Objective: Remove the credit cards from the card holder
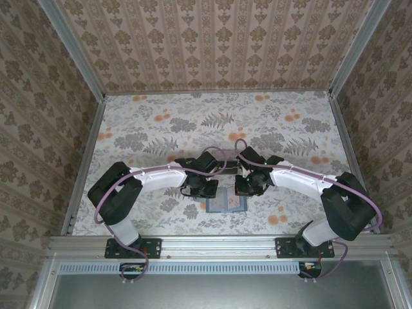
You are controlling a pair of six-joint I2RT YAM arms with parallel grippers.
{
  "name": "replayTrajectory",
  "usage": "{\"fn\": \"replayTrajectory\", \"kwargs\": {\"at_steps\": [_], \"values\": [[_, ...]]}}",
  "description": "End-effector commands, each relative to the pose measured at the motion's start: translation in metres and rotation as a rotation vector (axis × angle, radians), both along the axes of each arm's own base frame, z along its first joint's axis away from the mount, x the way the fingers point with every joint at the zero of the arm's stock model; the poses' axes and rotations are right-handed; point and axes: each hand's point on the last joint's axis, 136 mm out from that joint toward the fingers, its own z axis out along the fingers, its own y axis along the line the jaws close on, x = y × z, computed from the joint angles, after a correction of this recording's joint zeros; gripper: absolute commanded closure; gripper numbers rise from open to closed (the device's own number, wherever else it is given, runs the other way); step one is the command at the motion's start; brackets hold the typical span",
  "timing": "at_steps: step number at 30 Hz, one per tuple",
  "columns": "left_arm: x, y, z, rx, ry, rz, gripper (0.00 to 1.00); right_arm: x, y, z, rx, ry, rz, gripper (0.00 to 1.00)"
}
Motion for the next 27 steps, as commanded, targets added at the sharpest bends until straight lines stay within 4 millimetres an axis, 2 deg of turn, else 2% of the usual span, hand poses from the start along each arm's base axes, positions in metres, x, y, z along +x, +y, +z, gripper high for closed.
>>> {"fn": "replayTrajectory", "kwargs": {"at_steps": [1,7,12,15,19,27], "values": [[-0.011,0.018,-0.015,0.09,0.032,-0.019,0.99,0.001,-0.008,0.004,-0.036,-0.008,-0.01,0.96],[-0.011,0.017,-0.014,0.086,0.03,-0.018,0.99,-0.001,0.013,0.004,0.036,0.01,-0.001,0.95],[-0.01,0.017,-0.015,0.085,0.029,-0.016,0.98,-0.001,0.024,0.006,0.078,0.012,-0.002,0.89],[-0.01,0.016,-0.015,0.083,0.029,-0.018,0.98,-0.002,0.026,0.006,0.086,0.017,-0.004,0.84],[-0.01,0.016,-0.015,0.081,0.03,-0.017,0.99,-0.005,0.028,0.006,0.092,0.022,-0.004,0.83],[-0.007,0.014,-0.01,0.07,0.015,-0.007,0.98,-0.006,0.026,0.003,0.077,0.023,-0.003,0.89]]}}
